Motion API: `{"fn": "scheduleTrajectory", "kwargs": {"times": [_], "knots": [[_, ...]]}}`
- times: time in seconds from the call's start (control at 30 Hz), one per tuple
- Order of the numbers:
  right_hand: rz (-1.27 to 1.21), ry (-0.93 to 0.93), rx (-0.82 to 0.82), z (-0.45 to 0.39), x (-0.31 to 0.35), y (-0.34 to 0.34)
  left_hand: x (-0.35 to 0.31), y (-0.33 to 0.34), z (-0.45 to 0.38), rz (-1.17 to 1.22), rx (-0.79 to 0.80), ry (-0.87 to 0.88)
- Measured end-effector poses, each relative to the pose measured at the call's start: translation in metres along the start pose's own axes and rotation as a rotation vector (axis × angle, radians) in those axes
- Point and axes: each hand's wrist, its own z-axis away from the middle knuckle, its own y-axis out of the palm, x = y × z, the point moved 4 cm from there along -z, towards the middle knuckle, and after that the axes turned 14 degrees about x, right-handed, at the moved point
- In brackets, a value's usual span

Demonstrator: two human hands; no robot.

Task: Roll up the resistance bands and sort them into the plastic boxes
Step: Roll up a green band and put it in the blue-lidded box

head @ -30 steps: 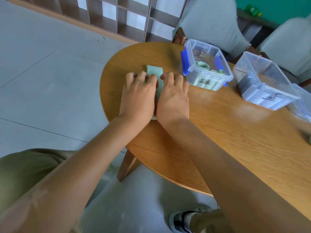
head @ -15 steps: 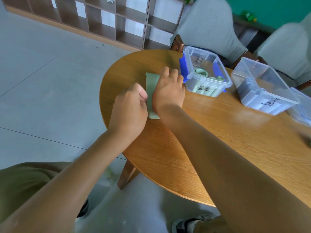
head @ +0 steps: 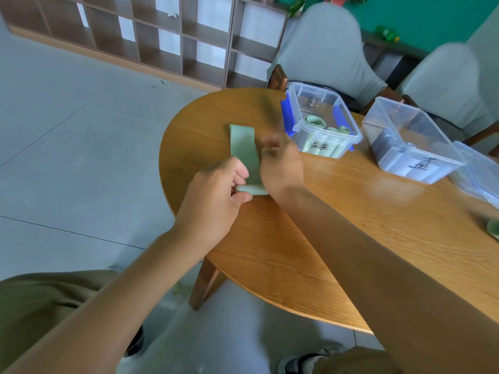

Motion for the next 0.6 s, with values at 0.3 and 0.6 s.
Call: {"fn": "scheduleTrajectory", "kwargs": {"times": [0.3, 0.6], "knots": [[-0.061, 0.022, 0.054, 0.094, -0.024, -0.036, -0.012, 0.004, 0.016, -0.05, 0.052, 0.101], [-0.121, 0.057, -0.018, 0.129, -0.025, -0.037, -0.02, 0.011, 0.027, -0.009, 0.084, 0.128]]}}
